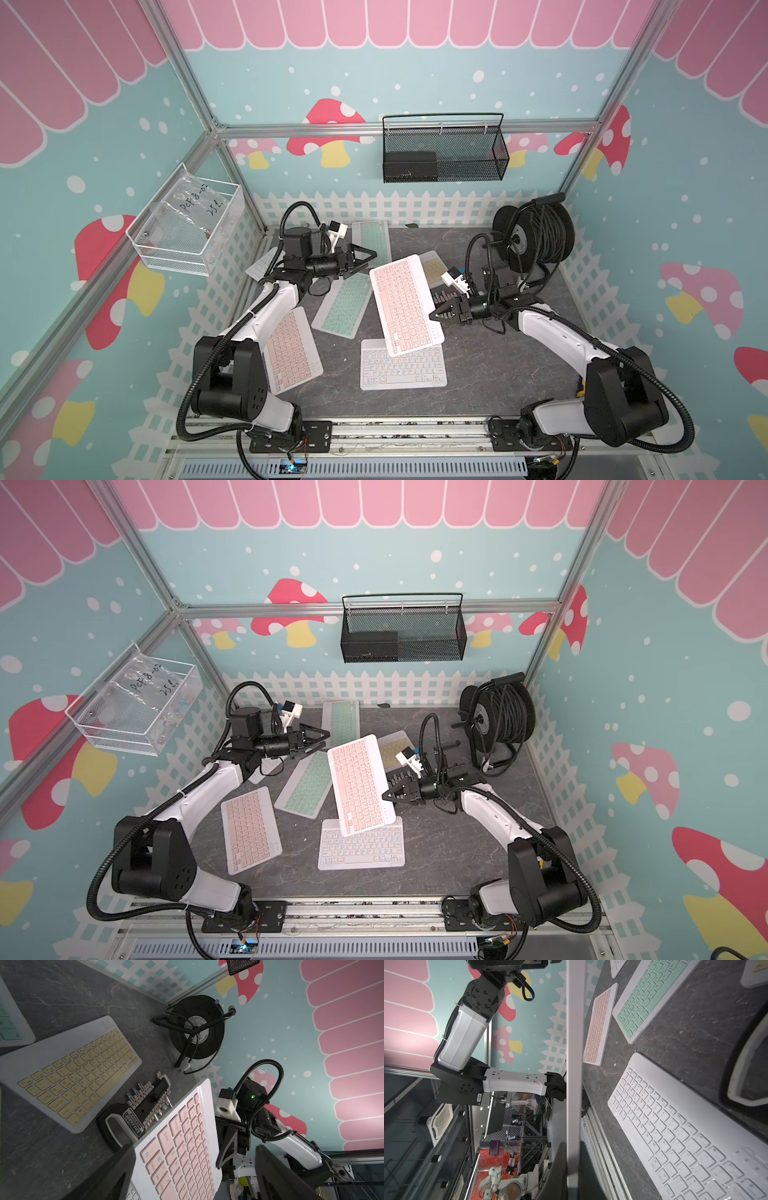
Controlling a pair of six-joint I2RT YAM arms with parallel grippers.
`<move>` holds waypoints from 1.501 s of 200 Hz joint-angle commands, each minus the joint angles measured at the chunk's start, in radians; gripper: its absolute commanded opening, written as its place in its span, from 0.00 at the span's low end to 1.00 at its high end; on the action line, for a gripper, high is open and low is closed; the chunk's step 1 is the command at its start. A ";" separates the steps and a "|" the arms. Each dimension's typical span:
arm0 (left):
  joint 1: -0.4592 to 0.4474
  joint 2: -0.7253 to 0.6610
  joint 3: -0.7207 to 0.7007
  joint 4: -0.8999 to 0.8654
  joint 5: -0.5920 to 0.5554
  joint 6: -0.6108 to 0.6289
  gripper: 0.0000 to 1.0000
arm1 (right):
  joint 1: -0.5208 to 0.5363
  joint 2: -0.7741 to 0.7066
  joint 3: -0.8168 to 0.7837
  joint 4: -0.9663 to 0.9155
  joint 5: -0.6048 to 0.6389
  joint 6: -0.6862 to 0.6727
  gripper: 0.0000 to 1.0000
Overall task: Stack the numeric keypads
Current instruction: Place the numeric keypad at the numeric keypad.
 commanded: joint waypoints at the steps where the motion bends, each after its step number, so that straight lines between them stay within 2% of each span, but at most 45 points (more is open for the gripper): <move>1: -0.001 0.020 -0.001 0.050 0.040 0.007 0.90 | 0.002 -0.036 0.004 0.107 -0.097 0.047 0.09; 28: -0.001 0.025 0.027 -0.080 0.016 0.116 0.90 | 0.003 -0.037 0.011 0.125 -0.108 0.069 0.09; 51: -0.003 0.031 0.028 -0.094 0.018 0.130 0.91 | 0.002 -0.038 -0.006 0.191 -0.117 0.121 0.09; 68: -0.006 0.039 0.030 -0.076 0.033 0.111 0.91 | 0.002 -0.037 -0.026 0.272 -0.127 0.179 0.09; 86: -0.013 0.039 0.020 -0.025 0.049 0.072 0.90 | 0.003 -0.022 -0.019 0.275 -0.130 0.175 0.08; 114: -0.023 0.043 -0.017 0.156 0.080 -0.065 0.88 | 0.002 0.002 -0.004 0.278 -0.136 0.174 0.08; 135: -0.023 0.046 -0.037 0.270 0.087 -0.149 0.80 | 0.002 0.020 0.010 0.280 -0.142 0.175 0.08; 157: -0.023 0.058 -0.034 0.311 0.093 -0.184 0.65 | 0.003 0.029 0.024 0.293 -0.148 0.180 0.08; 172: -0.023 0.065 -0.033 0.340 0.100 -0.206 0.58 | 0.002 0.027 -0.001 0.403 -0.163 0.261 0.08; 191: -0.023 0.071 -0.029 0.349 0.109 -0.216 0.55 | 0.001 0.027 -0.038 0.564 -0.169 0.379 0.08; 222: -0.023 0.080 -0.016 0.344 0.118 -0.220 0.47 | 0.001 0.039 -0.072 0.693 -0.168 0.466 0.08; 300: -0.023 0.122 0.039 0.347 0.116 -0.257 0.21 | 0.001 0.091 -0.062 0.702 -0.138 0.456 0.09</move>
